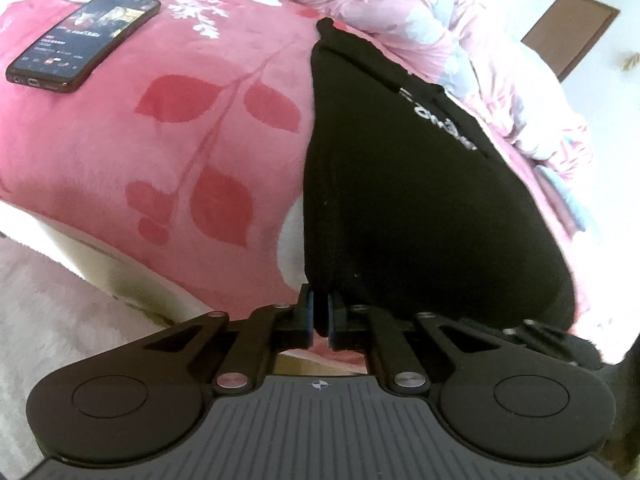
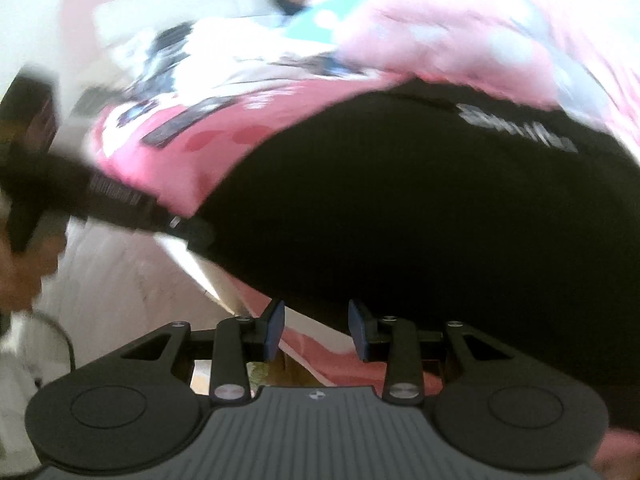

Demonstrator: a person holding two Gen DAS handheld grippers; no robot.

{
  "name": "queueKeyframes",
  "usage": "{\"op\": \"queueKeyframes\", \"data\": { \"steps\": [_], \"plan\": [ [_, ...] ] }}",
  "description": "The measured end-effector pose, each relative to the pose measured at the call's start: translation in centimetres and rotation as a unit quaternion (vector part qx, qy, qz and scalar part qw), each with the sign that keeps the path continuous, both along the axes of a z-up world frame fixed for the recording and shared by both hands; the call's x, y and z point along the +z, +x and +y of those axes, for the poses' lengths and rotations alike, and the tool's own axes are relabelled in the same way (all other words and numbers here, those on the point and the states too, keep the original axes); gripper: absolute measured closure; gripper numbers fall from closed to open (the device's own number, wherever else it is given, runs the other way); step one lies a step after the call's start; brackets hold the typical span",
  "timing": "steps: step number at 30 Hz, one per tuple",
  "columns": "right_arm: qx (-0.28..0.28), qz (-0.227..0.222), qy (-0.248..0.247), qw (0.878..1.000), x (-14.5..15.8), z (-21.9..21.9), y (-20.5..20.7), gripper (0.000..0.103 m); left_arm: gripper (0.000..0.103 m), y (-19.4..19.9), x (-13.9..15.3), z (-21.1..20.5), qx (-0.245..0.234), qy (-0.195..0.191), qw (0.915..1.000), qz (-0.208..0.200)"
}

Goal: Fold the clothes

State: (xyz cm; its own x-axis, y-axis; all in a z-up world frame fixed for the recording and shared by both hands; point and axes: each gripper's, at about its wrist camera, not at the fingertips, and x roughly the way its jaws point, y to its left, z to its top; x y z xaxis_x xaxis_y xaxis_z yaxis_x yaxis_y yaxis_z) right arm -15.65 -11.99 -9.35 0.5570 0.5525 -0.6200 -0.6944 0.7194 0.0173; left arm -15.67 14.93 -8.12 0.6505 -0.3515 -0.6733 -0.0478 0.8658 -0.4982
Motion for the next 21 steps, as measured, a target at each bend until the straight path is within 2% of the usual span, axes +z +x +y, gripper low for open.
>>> {"op": "queueKeyframes", "data": {
  "steps": [6,11,15,21],
  "plan": [
    [0.090,-0.077,-0.025,0.993,0.2,3.7,-2.1,0.066,0.099,-0.1,1.4,1.0,-0.007,-0.043,0.9988,0.020],
    [0.139,-0.136,-0.055,0.979,-0.5,6.7,-3.2,0.066,0.099,0.4,1.9,1.2,-0.021,-0.061,0.9975,0.029],
    [0.141,-0.181,-0.090,0.969,-1.5,8.5,-4.0,0.066,0.099,0.7,1.8,1.4,-0.028,-0.062,0.9971,0.035],
    [0.120,-0.228,-0.096,0.961,-1.7,9.0,-5.1,0.067,0.099,0.9,1.7,2.7,-0.030,-0.100,0.9937,0.041]
  ]
}}
